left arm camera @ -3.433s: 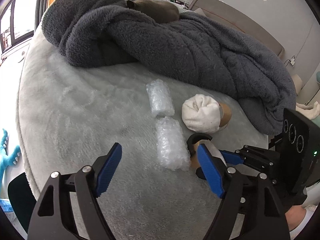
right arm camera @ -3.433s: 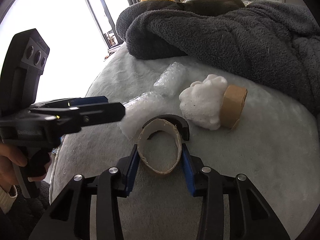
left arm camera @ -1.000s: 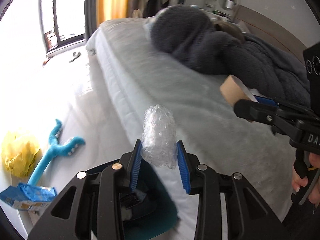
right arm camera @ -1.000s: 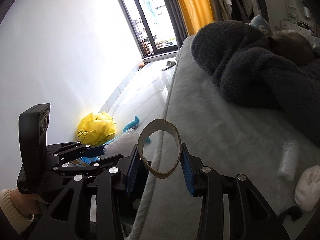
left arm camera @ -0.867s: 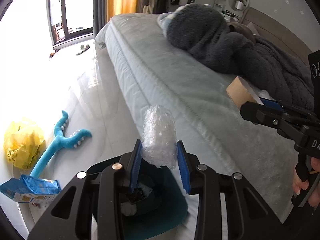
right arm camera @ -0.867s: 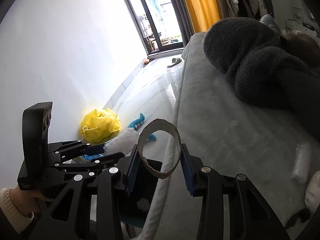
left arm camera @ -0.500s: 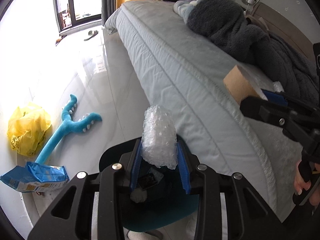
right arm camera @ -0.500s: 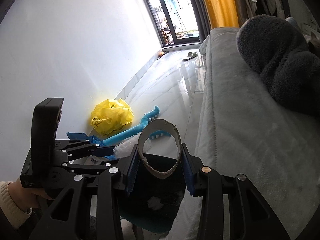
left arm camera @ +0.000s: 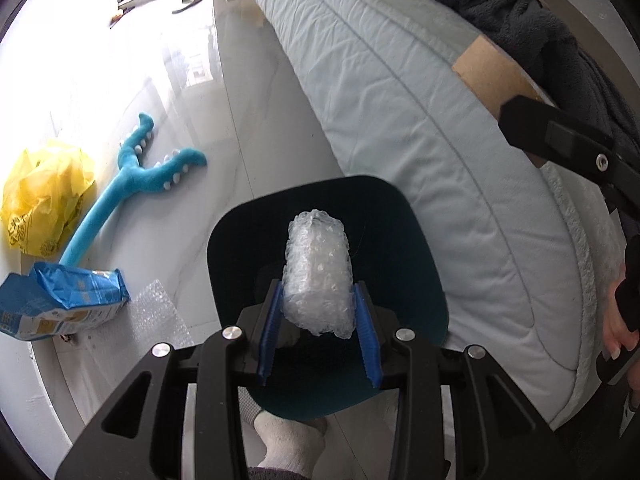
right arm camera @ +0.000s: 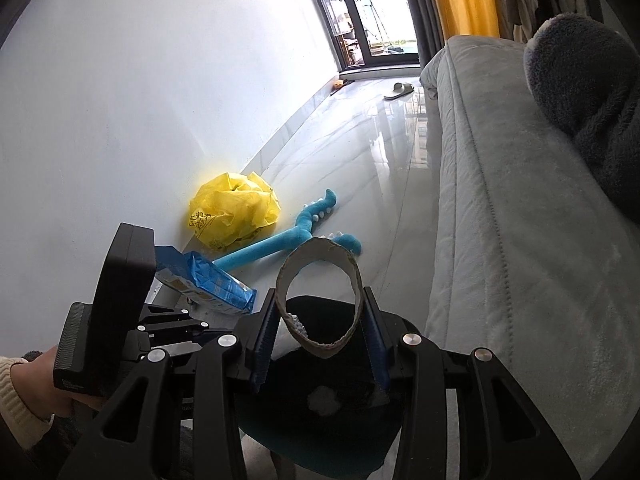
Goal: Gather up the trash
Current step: 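Open the left tool over the bin while the right tool releases the tape core, then move both tools back over the bed toward the black clip and tape roll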
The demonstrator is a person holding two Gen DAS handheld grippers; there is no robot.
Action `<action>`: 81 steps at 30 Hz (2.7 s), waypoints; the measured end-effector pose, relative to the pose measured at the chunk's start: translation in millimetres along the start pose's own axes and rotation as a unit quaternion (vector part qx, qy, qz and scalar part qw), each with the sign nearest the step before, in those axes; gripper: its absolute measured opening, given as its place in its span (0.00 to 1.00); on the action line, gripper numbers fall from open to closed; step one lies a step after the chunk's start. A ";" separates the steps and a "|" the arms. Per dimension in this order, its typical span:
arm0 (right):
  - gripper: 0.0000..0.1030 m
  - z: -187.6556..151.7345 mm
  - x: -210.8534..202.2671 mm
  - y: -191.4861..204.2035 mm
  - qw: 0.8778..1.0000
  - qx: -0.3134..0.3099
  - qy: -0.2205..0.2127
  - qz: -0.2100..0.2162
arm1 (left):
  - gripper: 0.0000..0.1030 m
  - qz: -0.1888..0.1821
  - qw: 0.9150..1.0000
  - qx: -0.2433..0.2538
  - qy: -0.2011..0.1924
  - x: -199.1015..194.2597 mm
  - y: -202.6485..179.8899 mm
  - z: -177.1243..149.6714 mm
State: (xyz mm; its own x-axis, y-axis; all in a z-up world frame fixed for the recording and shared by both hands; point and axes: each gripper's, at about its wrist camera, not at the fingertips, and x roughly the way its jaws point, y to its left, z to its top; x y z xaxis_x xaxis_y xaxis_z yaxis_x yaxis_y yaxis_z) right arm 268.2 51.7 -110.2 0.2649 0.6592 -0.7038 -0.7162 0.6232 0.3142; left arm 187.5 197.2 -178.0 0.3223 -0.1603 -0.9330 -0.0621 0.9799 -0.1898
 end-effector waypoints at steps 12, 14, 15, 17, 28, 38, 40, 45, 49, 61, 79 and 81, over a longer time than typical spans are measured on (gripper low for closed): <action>0.40 -8.9 43.3 2.2 0.998 0.000 0.056 -0.013 | 0.63 -0.008 0.999 -0.018 -0.027 -19.3 26.9 -5.5; 0.40 -11.4 51.4 3.8 0.998 -0.002 0.067 -0.016 | 0.63 -0.005 0.999 -0.022 -0.045 -27.5 30.4 -3.9; 0.40 -13.3 55.9 5.1 0.997 -0.003 0.073 -0.018 | 0.63 -0.005 0.998 -0.022 -0.052 -30.5 30.7 -2.5; 0.40 -16.8 62.4 7.2 0.996 -0.005 0.082 -0.020 | 0.63 -0.005 0.997 -0.026 -0.069 -37.7 32.1 -0.4; 0.40 -32.8 91.2 12.1 0.991 -0.012 0.126 -0.035 | 0.63 0.036 0.984 -0.011 -0.176 -76.5 27.5 4.6; 0.41 -41.1 105.5 14.8 0.986 -0.019 0.157 -0.047 | 0.77 0.071 0.960 0.005 -0.269 -118.5 15.0 9.9; 0.51 -42.0 103.4 16.0 0.986 -0.020 0.161 -0.045 | 0.79 0.065 0.956 0.004 -0.284 -126.5 11.5 12.0; 0.68 -41.3 87.6 21.7 0.987 -0.023 0.154 -0.036 | 0.88 0.061 0.944 0.010 -0.323 -143.8 -1.6 13.4; 0.73 -38.8 74.8 21.6 0.989 -0.025 0.140 -0.028 | 0.89 0.061 0.941 0.013 -0.334 -149.6 -11.7 15.2; 0.78 -34.0 19.7 9.5 0.996 -0.020 0.083 -0.016 | 0.92 0.044 0.932 0.025 -0.359 -164.7 -45.6 25.7; 0.80 -40.1 -73.9 -53.9 0.997 0.007 0.008 -0.070 | 0.92 -0.005 0.937 0.044 -0.347 -147.6 -112.8 43.6; 0.80 -41.5 -83.3 -62.2 0.997 0.011 0.002 -0.079 | 0.92 -0.008 0.937 0.047 -0.346 -146.2 -120.5 44.8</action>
State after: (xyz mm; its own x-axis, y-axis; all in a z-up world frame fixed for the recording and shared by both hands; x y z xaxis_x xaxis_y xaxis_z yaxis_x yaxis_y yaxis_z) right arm 263.9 -59.5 -97.6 0.3705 0.5514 -0.7475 -0.6514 0.7279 0.2140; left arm 190.2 107.9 -5.1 0.8602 -0.0906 -0.5018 0.0206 0.9894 -0.1434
